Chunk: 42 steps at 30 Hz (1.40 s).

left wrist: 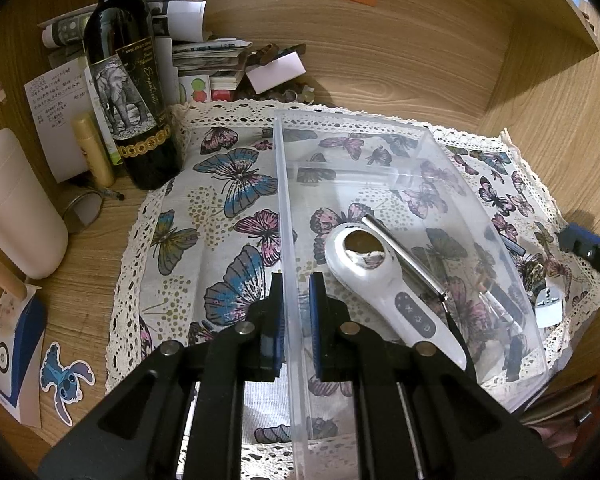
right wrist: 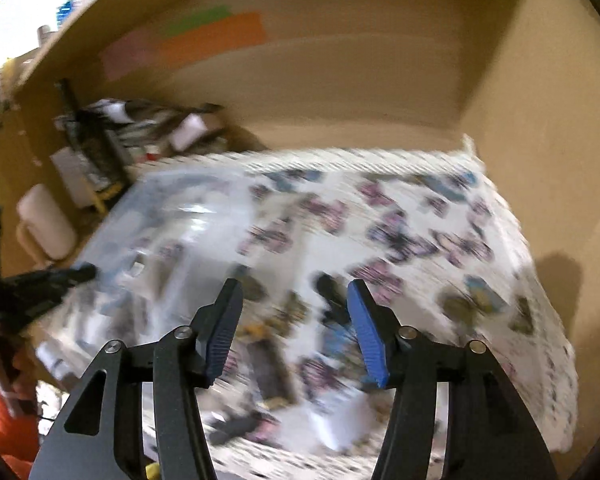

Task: Organize rigid objects
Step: 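Grasp the white plug adapter with the right tool, then place the white plug adapter into the clear box, open right tool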

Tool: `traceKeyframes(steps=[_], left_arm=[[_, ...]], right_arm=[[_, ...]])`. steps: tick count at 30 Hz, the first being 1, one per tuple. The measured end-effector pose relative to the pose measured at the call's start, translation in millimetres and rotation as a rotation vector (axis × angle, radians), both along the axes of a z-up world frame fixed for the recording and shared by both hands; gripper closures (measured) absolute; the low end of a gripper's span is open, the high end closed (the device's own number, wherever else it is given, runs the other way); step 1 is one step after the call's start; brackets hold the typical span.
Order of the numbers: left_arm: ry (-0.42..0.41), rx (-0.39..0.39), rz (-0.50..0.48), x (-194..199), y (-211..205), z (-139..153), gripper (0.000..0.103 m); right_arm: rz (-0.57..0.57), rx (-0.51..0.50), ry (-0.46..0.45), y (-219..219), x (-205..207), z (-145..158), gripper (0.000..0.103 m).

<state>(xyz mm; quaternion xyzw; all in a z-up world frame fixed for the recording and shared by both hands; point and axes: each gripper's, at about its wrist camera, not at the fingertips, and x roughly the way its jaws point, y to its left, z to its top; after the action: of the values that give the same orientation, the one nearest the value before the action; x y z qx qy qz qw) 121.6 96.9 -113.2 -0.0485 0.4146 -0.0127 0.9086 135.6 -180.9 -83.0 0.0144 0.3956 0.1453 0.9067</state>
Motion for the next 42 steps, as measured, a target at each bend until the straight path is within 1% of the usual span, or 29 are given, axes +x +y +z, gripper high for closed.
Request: traceKeyframes(steps=[4,6,12,15,16,17,18,22,29,35,38,42], left_arm=[[0.002,0.003,0.003,0.2,1.4,0.0,0.094],[0.002,0.003,0.001,0.4,1.5,0.1,0.094],[0.002,0.003,0.0,0.5,1.8,0.1,0.094],[0.002,0.004,-0.001,0.4,2.3,0.0,0.094],[0.002,0.003,-0.001,0.5,2.2,0.2,0.094],[0.002,0.002,-0.002,0.6,2.1,0.2,0.094],[0.002,0.003,-0.002,0.4,2.4,0.0,0.094],[0.002,0.003,-0.002,0.7,2.1,0.2,0.094],[0.002,0.003,-0.002,0.9,1.7,0.3,0.094],[0.002,0.0,-0.002,0.0,3.2,0.2,0.094],[0.002,0.0,-0.002,-0.1,3.1,0.2,0.094],[0.003,-0.001,-0.001,0.2,2.8,0.4,0.094]], right_arm=[[-0.054,-0.001,0.075,-19.1,-1.5,-18.9,0.052],[-0.06,-0.001,0.102,-24.1,-4.8,-26.0,0.052],[-0.036,-0.018,0.16,-24.9,-21.2,-45.0,0.052],[-0.024,-0.024,0.186,-21.7,-21.8,-54.8,0.052],[-0.02,-0.023,0.196,-20.8,-21.3,-58.0,0.053],[-0.019,-0.021,0.199,-20.3,-20.9,-60.4,0.059],[-0.018,-0.024,0.199,-20.1,-21.1,-61.6,0.059],[-0.013,-0.004,0.166,-19.6,-21.8,-55.3,0.059],[0.004,0.037,0.072,-10.2,-16.5,-24.4,0.059],[0.068,0.093,-0.026,10.9,-11.9,3.3,0.059],[0.11,0.119,-0.059,24.2,-9.9,14.1,0.059],[0.163,0.124,-0.084,41.7,-8.9,20.9,0.059]])
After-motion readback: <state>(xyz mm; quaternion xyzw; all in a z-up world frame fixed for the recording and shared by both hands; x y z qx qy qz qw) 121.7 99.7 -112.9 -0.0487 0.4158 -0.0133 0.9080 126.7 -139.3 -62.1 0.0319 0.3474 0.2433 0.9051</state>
